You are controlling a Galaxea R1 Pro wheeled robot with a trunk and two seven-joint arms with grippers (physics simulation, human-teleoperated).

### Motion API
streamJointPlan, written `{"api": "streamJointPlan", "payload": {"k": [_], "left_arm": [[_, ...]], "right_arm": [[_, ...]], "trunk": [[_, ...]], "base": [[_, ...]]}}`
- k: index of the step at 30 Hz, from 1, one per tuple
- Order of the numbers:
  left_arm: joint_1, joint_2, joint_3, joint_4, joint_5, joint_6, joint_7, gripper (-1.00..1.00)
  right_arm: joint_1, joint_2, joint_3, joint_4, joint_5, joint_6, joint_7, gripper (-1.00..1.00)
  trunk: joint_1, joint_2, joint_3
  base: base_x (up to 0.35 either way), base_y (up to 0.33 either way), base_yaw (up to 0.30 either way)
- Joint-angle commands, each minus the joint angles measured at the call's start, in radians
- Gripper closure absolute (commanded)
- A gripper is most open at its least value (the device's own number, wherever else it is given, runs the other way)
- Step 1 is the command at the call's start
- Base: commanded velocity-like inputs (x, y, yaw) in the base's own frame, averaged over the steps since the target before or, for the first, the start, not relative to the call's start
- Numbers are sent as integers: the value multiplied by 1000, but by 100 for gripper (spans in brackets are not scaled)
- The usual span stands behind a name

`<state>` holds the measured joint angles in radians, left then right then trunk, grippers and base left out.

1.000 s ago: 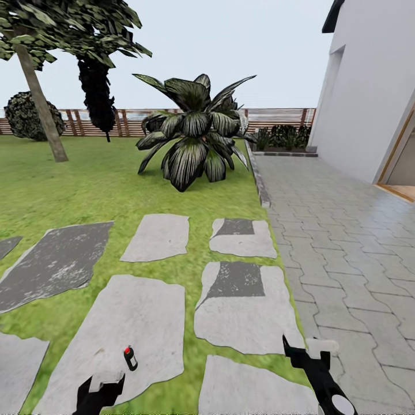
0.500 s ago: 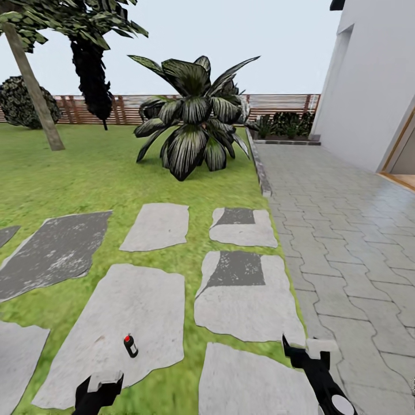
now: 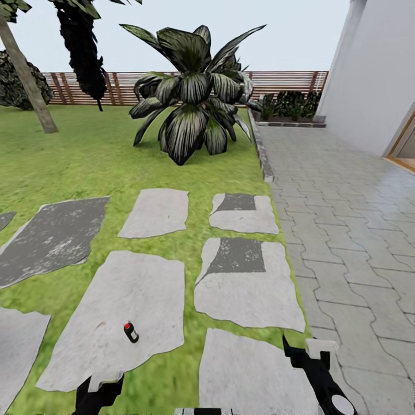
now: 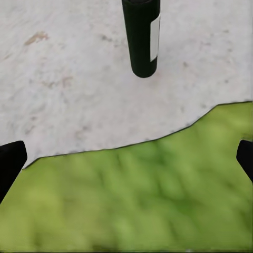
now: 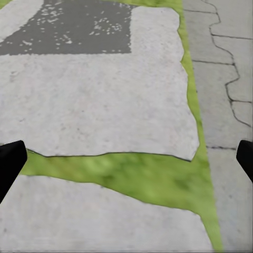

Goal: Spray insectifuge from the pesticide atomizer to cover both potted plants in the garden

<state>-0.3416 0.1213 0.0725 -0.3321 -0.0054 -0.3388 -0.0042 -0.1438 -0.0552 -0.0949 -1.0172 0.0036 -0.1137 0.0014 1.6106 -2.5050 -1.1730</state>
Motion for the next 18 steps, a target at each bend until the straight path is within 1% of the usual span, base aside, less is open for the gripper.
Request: {"api": "streamJointPlan", "payload": {"k": [1, 18], "left_arm": [[-1, 0, 3, 1, -1, -3, 0, -100], [0, 1, 5, 2, -1, -4, 0, -100]], "right_arm": [[0, 0, 0, 0, 0, -3, 0, -100], [0, 0, 0, 0, 0, -3, 0, -100]], "trunk": [[0, -1, -6], [8, -5, -99]], "base": [[0, 0, 0], [0, 0, 0]]}}
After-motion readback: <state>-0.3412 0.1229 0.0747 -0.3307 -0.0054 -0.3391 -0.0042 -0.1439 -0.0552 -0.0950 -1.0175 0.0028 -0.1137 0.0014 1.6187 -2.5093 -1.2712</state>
